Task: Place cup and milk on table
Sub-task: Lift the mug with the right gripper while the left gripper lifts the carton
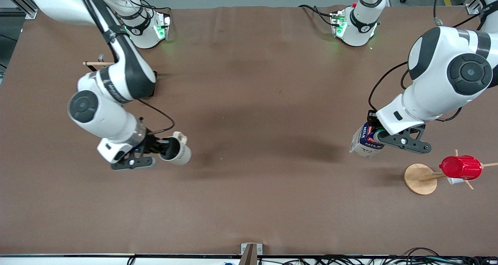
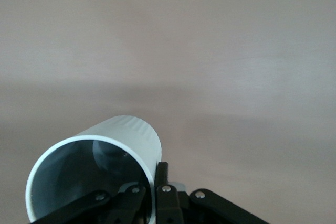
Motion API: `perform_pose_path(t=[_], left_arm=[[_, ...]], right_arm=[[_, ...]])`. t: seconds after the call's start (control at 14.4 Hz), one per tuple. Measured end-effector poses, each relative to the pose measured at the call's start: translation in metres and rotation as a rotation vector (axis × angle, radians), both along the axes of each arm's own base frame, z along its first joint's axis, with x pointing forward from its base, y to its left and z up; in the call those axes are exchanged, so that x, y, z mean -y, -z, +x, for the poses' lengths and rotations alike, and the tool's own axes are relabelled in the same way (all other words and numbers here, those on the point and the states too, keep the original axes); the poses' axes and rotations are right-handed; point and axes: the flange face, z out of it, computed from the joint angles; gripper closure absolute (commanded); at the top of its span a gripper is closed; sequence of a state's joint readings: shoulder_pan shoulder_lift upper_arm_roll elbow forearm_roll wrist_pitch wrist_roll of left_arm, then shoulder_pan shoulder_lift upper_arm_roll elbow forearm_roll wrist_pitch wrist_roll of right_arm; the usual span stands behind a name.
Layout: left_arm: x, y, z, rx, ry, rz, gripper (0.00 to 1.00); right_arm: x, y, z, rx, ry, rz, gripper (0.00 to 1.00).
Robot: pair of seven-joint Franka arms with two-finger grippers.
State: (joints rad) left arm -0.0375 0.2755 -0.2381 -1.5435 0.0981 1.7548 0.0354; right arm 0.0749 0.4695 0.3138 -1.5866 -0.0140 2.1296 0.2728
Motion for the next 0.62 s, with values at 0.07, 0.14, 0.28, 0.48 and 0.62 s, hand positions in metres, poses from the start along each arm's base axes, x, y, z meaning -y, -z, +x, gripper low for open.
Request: perform_pose_path(t=[0.07, 0.14, 0.28, 0.48, 0.62], left_arm=[[-0.002, 0.000, 0.000, 0.000, -0.002, 0.000, 0.69], [-0.003, 0.000, 0.001, -0.001, -0.005, 0.000, 0.69], [-0.006, 0.000, 0.001, -0.001, -0.010, 0.000, 0.69], [-0.007, 0.000, 0.001, -0.001, -0.011, 0.000, 0.69], [-0.007, 0.000, 0.002, -0.001, -0.011, -0.001, 0.69]], right_arm=[[-0.023, 0.005, -0.003, -0.003, -0.011, 0.003, 1.00], [-0.048, 0.011, -0.006, -0.001, -0.021, -0.002, 1.00], [-0.101, 0.025, -0.016, 0.009, -0.025, -0.033, 1.00], [-0.171, 0.055, -0.037, 0.021, -0.014, -0.068, 1.00], [-0.207, 0.077, -0.055, 0.021, -0.029, -0.073, 1.00]])
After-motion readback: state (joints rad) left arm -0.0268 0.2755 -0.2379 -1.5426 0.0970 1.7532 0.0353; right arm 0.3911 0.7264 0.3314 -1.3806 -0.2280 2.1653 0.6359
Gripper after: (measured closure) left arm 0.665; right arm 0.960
